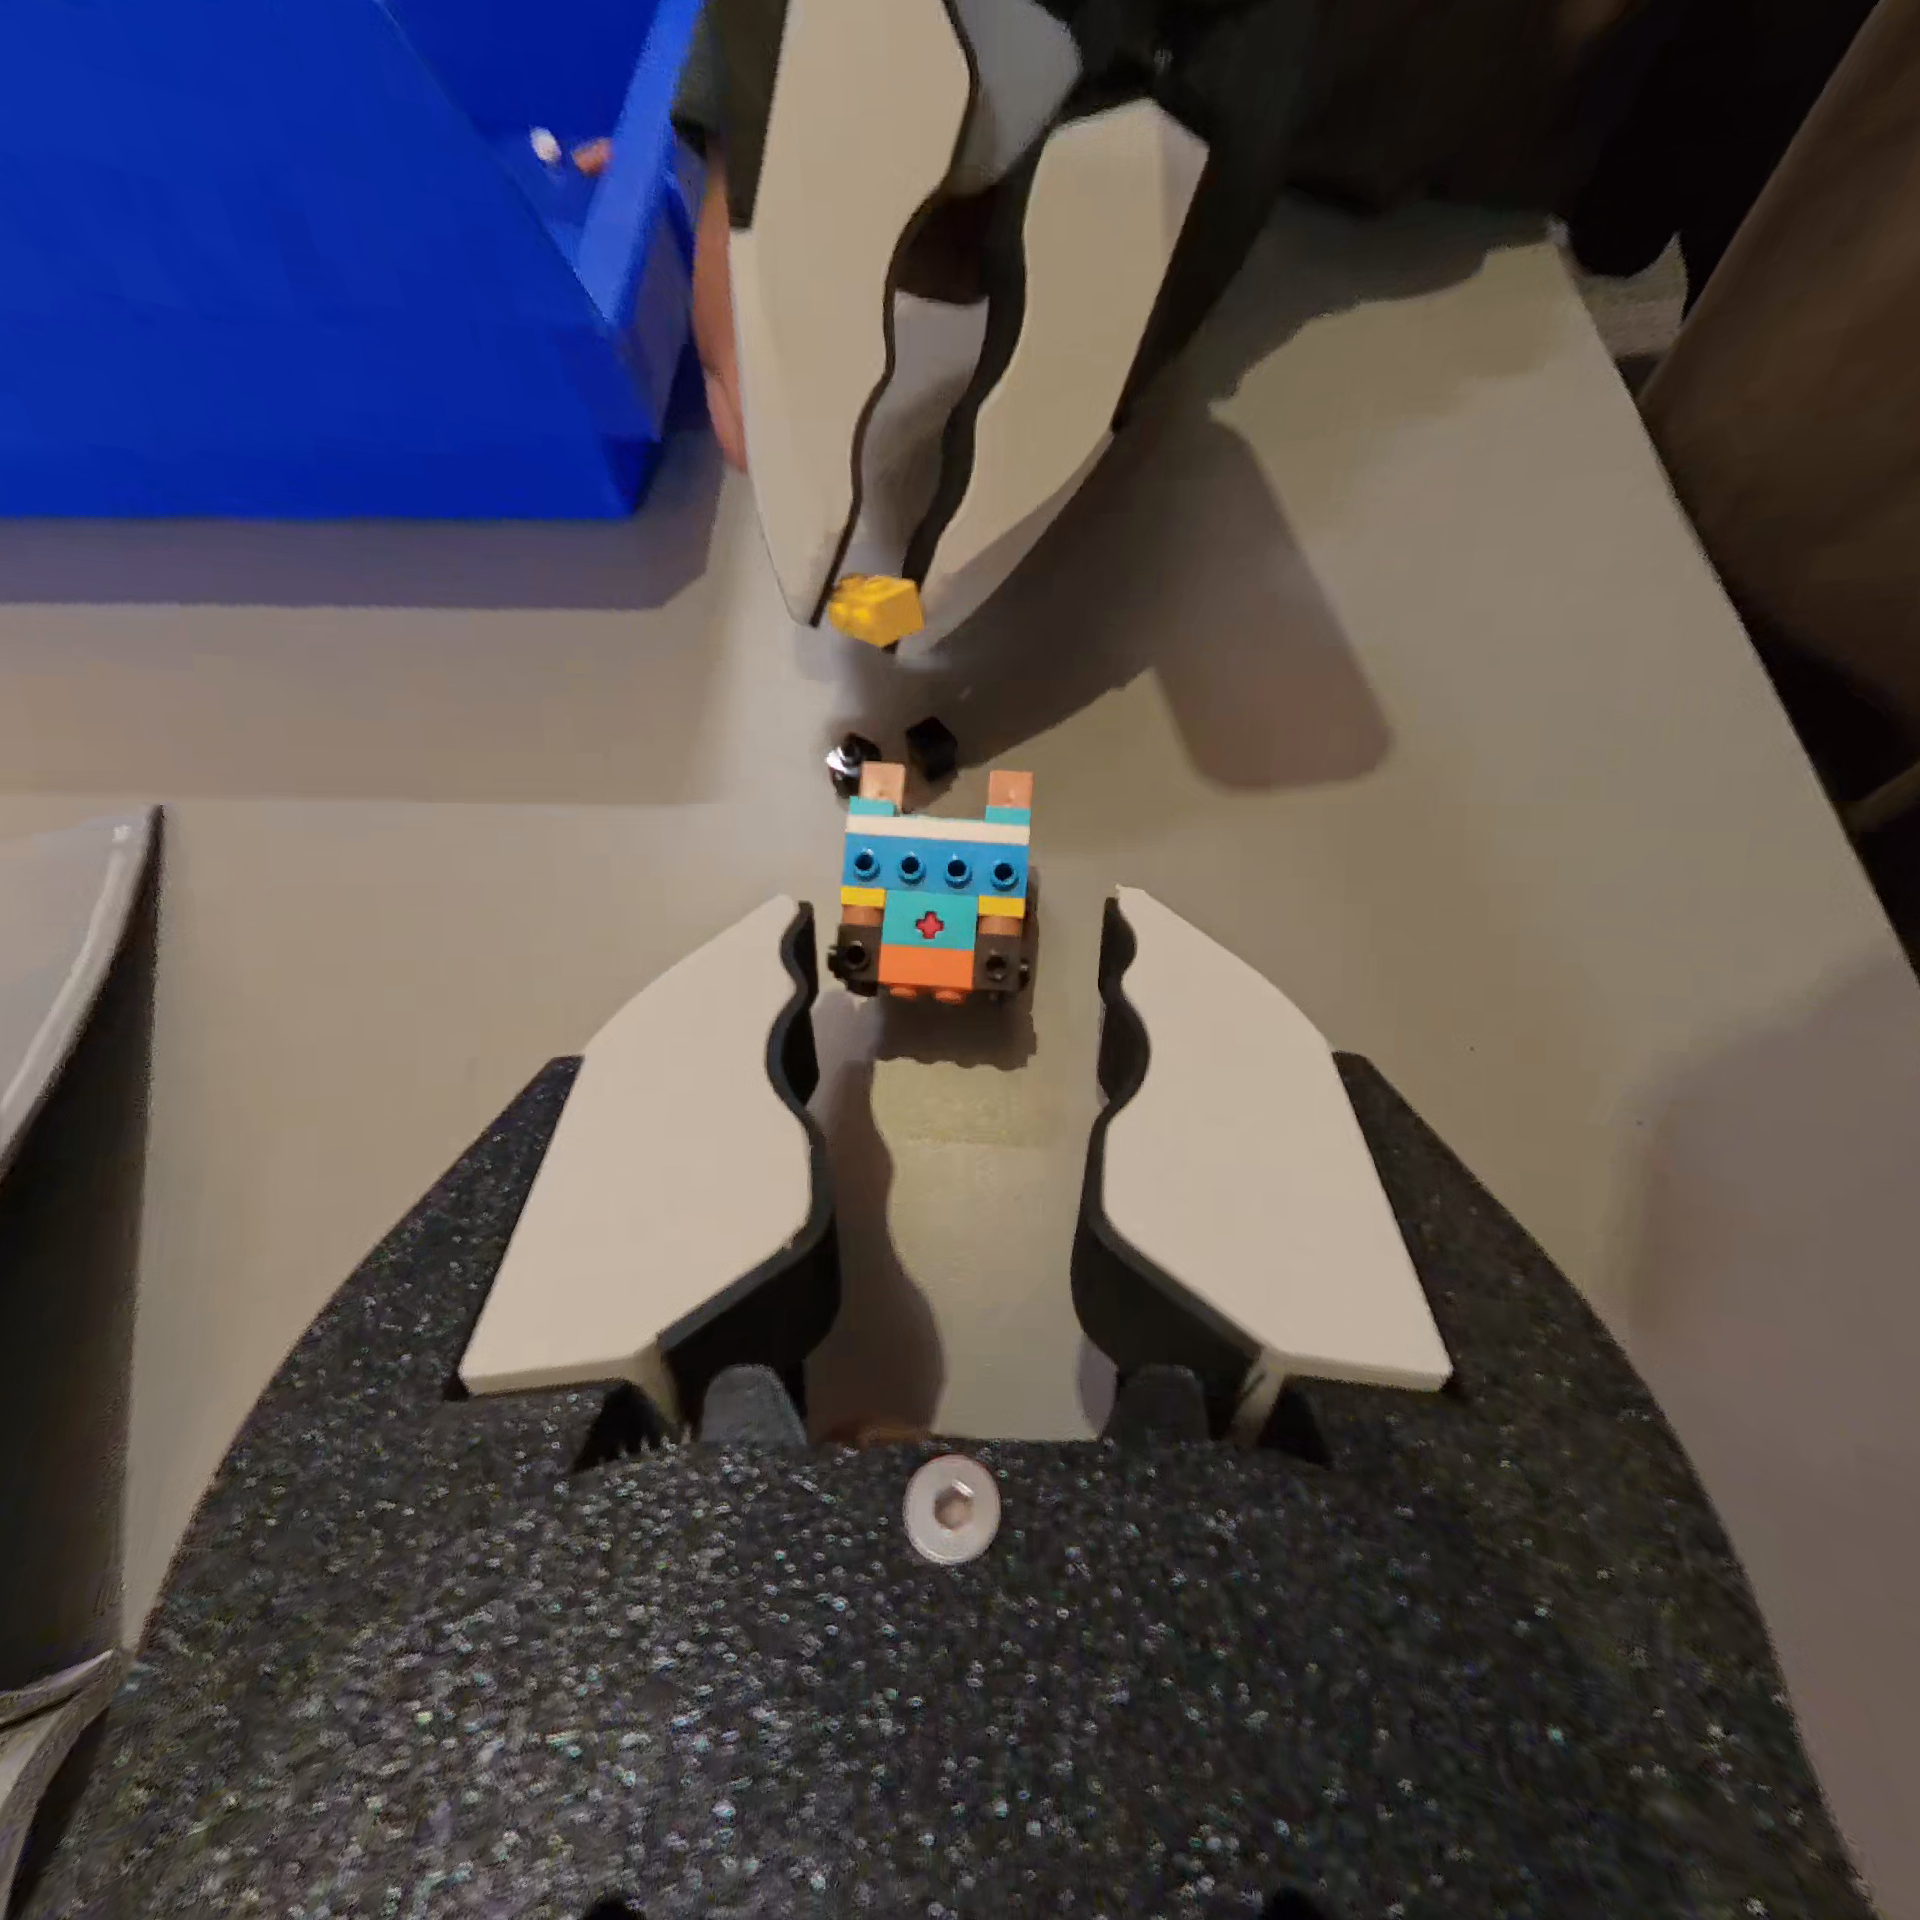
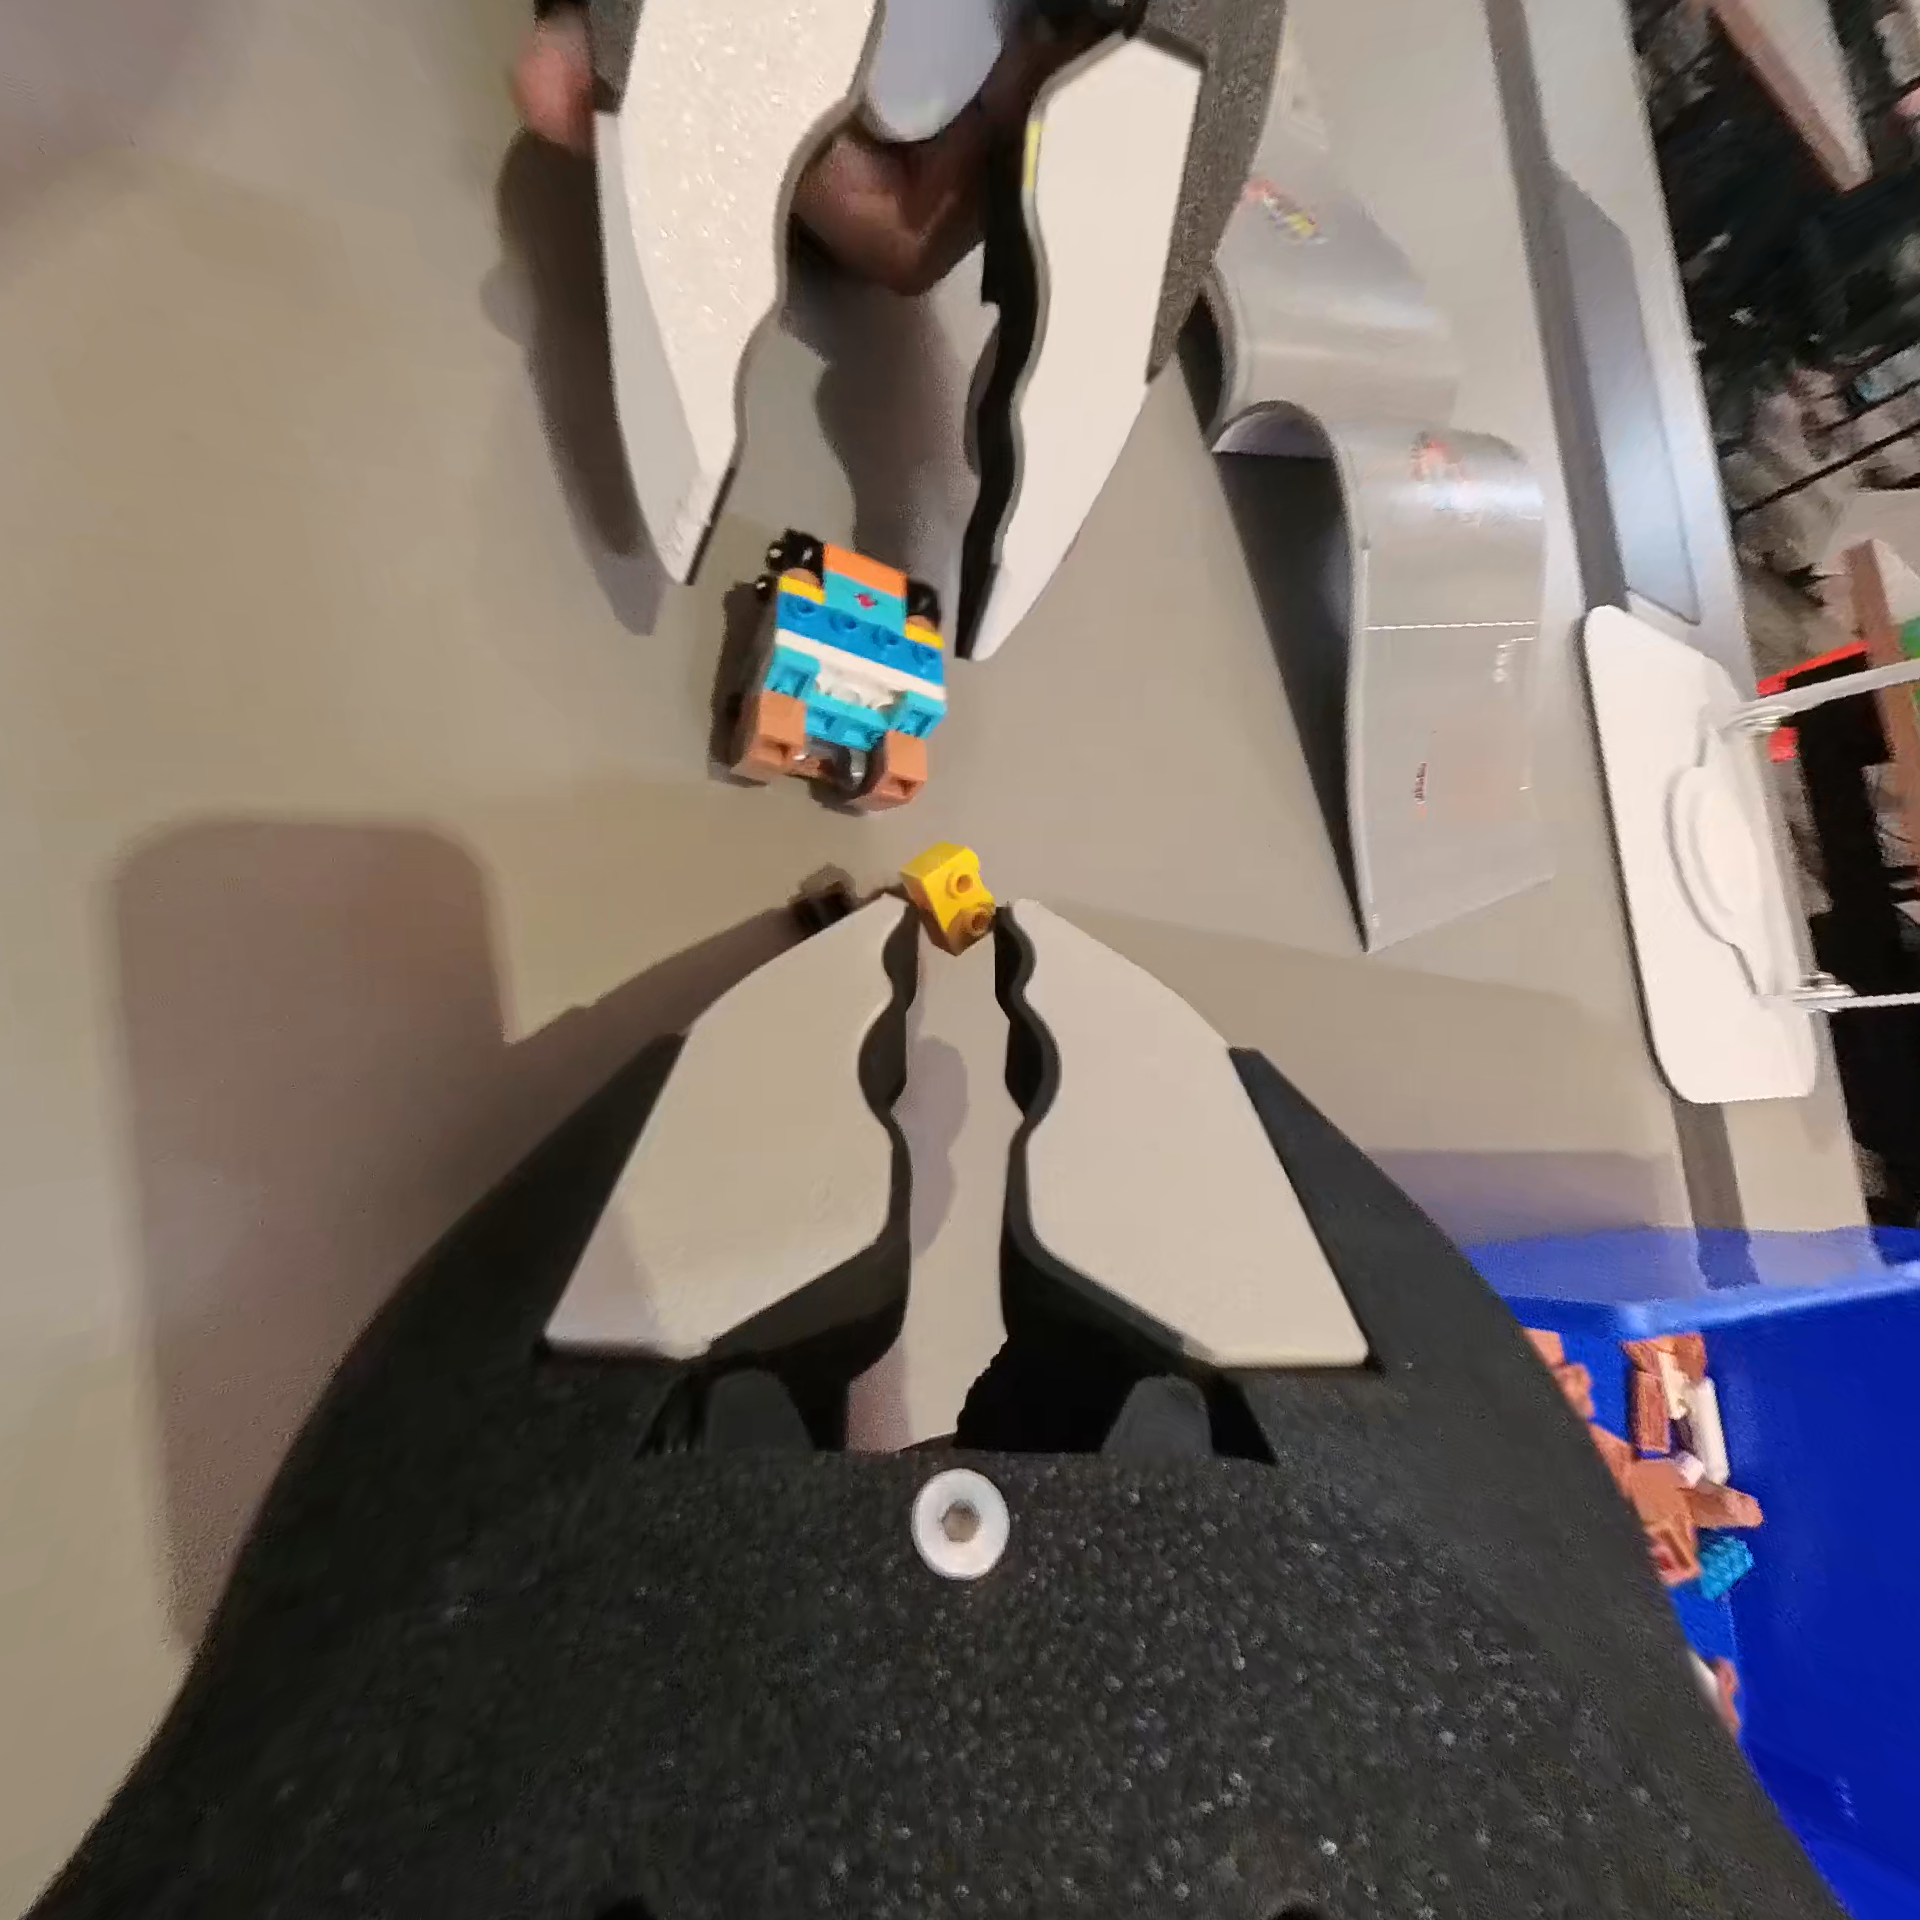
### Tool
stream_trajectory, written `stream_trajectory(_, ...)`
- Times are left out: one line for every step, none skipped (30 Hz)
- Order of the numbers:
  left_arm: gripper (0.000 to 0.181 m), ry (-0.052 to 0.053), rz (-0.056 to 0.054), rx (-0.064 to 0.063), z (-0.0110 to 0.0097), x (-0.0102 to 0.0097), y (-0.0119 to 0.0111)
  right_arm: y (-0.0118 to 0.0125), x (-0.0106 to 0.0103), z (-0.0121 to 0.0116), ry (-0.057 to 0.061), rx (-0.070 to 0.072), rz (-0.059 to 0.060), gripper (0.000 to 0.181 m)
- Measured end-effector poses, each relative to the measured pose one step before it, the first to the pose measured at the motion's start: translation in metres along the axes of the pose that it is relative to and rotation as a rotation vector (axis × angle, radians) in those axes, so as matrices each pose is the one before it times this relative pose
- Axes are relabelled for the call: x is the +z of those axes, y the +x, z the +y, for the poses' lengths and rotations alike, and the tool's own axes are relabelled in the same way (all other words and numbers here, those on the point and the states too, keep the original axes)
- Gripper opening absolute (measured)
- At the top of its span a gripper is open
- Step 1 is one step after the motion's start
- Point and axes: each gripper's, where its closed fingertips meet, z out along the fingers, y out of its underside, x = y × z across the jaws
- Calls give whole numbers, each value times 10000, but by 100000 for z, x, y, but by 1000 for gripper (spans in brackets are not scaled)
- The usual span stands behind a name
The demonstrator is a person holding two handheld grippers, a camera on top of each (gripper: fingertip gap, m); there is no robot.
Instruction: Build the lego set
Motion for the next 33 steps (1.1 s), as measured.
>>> stream_trajectory(52, 302, -76, -108, -500, -320, -222, 371, -54, -209, 112, -29, 253, 14)
stream_trajectory(52, 403, -57, -200, -691, -388, -242, 418, -58, -323, 170, -53, 302, 14)
stream_trajectory(51, 526, -58, -288, -905, -407, -272, 513, -46, -406, 207, -51, 395, 14)
stream_trajectory(50, 635, -55, -403, -1099, -358, -279, 433, 15, -413, 189, -20, 358, 13)
stream_trajectory(49, 685, -68, -528, -1181, -248, -282, 439, 74, -382, 161, 12, 392, 13)
stream_trajectory(46, 653, -66, -556, -1112, -111, -231, 574, 122, -347, 115, 40, 517, 13)
stream_trajectory(44, 515, -208, -457, -871, 26, -315, 506, 145, -245, 27, 61, 483, 13)
stream_trajectory(42, 262, -382, -182, -481, 134, -396, 380, 161, -215, -9, 58, 422, 13)
stream_trajectory(42, 16, -498, 203, -81, 182, -378, 273, 142, -213, -18, 76, 356, 13)
stream_trajectory(41, -108, -556, 429, 95, 186, -343, 125, 103, -248, 8, 61, 254, 13)
stream_trajectory(41, -147, -390, 462, 157, 186, -107, 50, 66, -281, 25, 28, 210, 13)
stream_trajectory(39, -127, -231, 348, 139, 176, 72, 114, 49, -213, -20, 24, 243, 13)
stream_trajectory(37, -50, -173, 135, 56, 155, 52, 111, 31, -194, -27, 1, 214, 13)
stream_trajectory(36, -6, -105, -43, -2, 136, 42, 72, 23, -140, -44, -16, 170, 13)
stream_trajectory(33, 4, -24, -127, -15, 107, 65, 104, 38, -29, -93, -9, 178, 13)
stream_trajectory(31, 52, -22, -153, -72, 48, 0, 105, 30, 8, -83, -65, 170, 13)
stream_trajectory(29, 28, 29, -201, -35, 30, 38, 202, 16, 55, -96, -70, 229, 13)
stream_trajectory(28, -20, 88, -236, 19, 40, 89, 163, 15, 39, -79, -56, 173, 13)
stream_trajectory(27, -14, 51, -227, 4, 53, 37, 74, 4, -22, -17, -49, 100, 13)
stream_trajectory(26, 46, -14, -201, -64, 24, -33, -2, 21, -28, -8, -61, 50, 13)
stream_trajectory(25, -1, -15, -212, -11, 45, -34, 44, -13, -64, 15, -95, 93, 13)
stream_trajectory(24, -6, 42, -199, -2, 67, 59, 23, -5, -26, -9, -109, 88, 13)
stream_trajectory(24, 14, 16, -182, -21, 65, 38, 27, 10, 1, -35, -102, 89, 13)
stream_trajectory(23, 24, -30, -168, -45, 43, -16, 95, 14, 34, -44, -87, 131, 13)
stream_trajectory(23, 20, -7, -126, -48, 50, 21, 60, 9, -6, -23, -91, 104, 13)
stream_trajectory(22, 33, -15, -111, -73, 21, 14, 2, 13, -13, -12, -107, 66, 13)
stream_trajectory(21, 16, -22, -135, -55, 4, 0, -1, 14, -11, -13, -133, 87, 13)
stream_trajectory(20, 6, 6, -158, -27, 15, 10, 57, -6, -29, 1, -159, 131, 13)
stream_trajectory(19, -10, 54, -152, 18, -3, 37, 50, -13, -39, 13, -162, 112, 13)
stream_trajectory(19, 7, 64, -169, 3, -22, 28, 64, -33, -78, 34, -138, 117, 13)
stream_trajectory(20, 55, 83, -188, -69, -60, 18, 136, -55, -134, 67, -119, 148, 13)
stream_trajectory(20, 70, 92, -217, -91, -78, 0, 155, -66, -128, 57, -117, 156, 13)
stream_trajectory(20, 54, 90, -247, -79, -67, -29, 163, -61, -121, 46, -131, 153, 13)
